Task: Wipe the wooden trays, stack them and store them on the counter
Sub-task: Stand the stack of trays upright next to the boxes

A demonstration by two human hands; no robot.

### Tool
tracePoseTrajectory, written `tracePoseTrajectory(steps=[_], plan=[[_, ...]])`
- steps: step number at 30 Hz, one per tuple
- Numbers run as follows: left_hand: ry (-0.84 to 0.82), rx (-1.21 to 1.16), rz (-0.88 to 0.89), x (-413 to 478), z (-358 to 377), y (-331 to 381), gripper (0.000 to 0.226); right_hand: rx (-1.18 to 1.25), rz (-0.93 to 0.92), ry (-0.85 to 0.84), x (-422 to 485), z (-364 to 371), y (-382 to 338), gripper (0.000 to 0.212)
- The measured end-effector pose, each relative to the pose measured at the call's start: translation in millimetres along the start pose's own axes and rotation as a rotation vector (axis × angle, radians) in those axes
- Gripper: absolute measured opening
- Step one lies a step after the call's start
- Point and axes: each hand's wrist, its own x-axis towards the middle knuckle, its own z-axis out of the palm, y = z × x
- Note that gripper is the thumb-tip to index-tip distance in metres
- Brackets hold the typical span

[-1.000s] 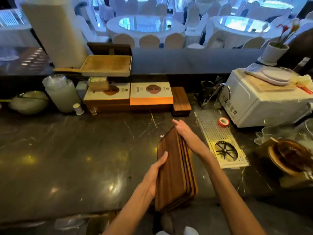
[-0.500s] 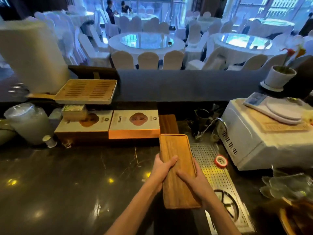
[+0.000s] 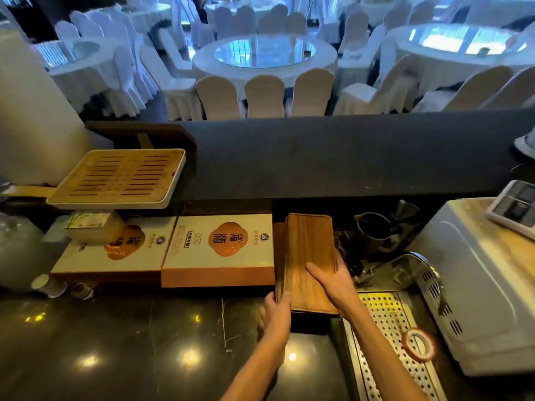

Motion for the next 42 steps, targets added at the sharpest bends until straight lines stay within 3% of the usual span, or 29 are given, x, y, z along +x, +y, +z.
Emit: tracePoseTrajectory(steps=[2, 6, 12, 17, 21, 26, 32, 38, 42], plan=[[0.043, -0.049, -0.065, 10, 0, -7, 0.066, -0.047, -0.009, -0.009, 20, 11, 2, 0.099], [-0.035, -0.298, -0.160, 26, 5, -20, 0.071, -0.053, 0.003, -0.036, 39, 27, 8, 0.103], [-0.060, -0.694, -0.205, 43, 16, -16, 0.055, -0.079, -0.005, -0.068, 45, 29, 12, 0.101], [0.008, -0.739, -0.208, 53, 23, -15, 0.044, -0.331, -0.008, 0.032, 53, 28, 18, 0.094], [-0.008, -0.824, -0.242, 57, 26, -16, 0.042, -0.088, -0.022, -0.092, 52, 27, 18, 0.089], [-0.060, -0.938, -0.233, 60, 30, -14, 0.045, 0.003, -0.003, -0.128, 54, 25, 22, 0.090], [-0.061, -0.947, -0.230, 69, 25, -5, 0.043, 0.127, 0.078, -0.172, 59, 23, 26, 0.066], [-0.070, -0.879, -0.201, 70, 24, -8, 0.046, 0.163, 0.085, -0.214, 62, 20, 25, 0.101], [-0.097, -0.864, -0.205, 69, 22, -5, 0.045, 0.094, 0.060, -0.240, 56, 21, 17, 0.090]])
